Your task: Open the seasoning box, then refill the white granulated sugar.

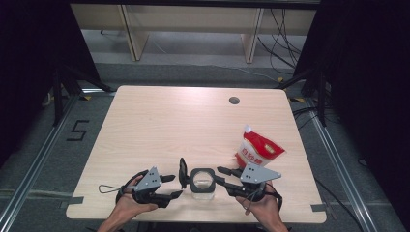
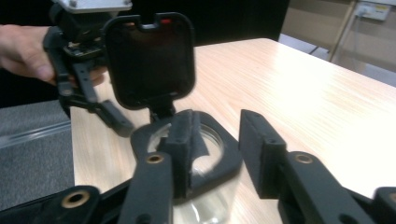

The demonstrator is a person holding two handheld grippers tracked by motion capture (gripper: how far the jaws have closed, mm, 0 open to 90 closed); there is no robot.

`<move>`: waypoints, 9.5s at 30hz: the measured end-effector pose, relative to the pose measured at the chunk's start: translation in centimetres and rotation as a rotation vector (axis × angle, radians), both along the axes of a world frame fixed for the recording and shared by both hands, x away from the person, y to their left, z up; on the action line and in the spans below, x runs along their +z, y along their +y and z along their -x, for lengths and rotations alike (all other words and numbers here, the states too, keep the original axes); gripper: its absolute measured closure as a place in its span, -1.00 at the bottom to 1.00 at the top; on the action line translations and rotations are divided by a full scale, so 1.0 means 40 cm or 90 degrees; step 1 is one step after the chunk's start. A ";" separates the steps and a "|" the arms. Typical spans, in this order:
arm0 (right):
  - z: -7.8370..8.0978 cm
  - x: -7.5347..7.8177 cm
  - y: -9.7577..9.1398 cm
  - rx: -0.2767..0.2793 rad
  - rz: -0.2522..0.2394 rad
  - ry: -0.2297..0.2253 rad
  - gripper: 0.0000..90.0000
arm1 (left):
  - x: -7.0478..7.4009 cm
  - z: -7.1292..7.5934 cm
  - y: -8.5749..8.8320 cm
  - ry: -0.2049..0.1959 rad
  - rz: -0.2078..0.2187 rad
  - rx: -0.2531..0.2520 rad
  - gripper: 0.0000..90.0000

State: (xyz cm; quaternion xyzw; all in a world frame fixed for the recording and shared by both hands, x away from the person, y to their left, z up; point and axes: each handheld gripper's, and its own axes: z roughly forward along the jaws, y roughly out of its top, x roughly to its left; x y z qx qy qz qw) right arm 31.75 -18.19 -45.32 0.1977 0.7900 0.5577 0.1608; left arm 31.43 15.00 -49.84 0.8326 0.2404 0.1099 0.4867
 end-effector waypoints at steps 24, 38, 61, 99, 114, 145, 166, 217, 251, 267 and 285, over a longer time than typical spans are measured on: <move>0.042 -0.020 -0.142 -0.078 -0.024 0.072 -0.09 | -0.005 0.072 0.029 0.062 0.008 0.110 -0.66; 0.068 -0.032 -0.200 -0.119 -0.030 0.090 -0.24 | -0.010 0.094 0.022 0.078 0.030 0.126 -0.67; 0.063 -0.057 -0.301 -0.206 -0.026 0.108 -0.55 | -0.010 0.107 0.023 0.061 0.002 0.122 -0.66; -0.064 -0.101 -0.315 -0.218 -0.018 0.058 -0.65 | -0.018 0.105 0.020 0.070 0.009 0.135 -0.65; -0.121 -0.137 -0.287 -0.185 -0.021 0.043 -0.65 | -0.019 0.105 0.020 0.068 0.009 0.132 -0.65; -0.177 -0.157 -0.238 -0.185 -0.076 0.033 -0.58 | -0.019 0.101 0.022 0.056 0.004 0.122 -0.65; -0.205 -0.157 -0.205 -0.180 -0.074 0.042 -0.45 | -0.015 0.101 0.026 0.055 0.009 0.127 -0.65; -0.133 -0.097 -0.170 -0.193 0.034 -0.048 -0.18 | -0.004 0.106 0.035 0.048 0.034 0.133 -0.62; 0.085 0.007 -0.155 -0.148 0.373 -0.355 -0.17 | -0.011 0.106 0.033 0.052 0.029 0.148 -0.63; 0.118 -0.007 -0.106 -0.111 0.550 -0.494 -0.16 | -0.012 0.102 0.039 0.054 0.029 0.150 -0.64; 0.132 -0.008 -0.055 -0.059 0.765 -0.641 -0.15 | -0.010 0.097 0.046 0.037 0.010 0.148 -0.65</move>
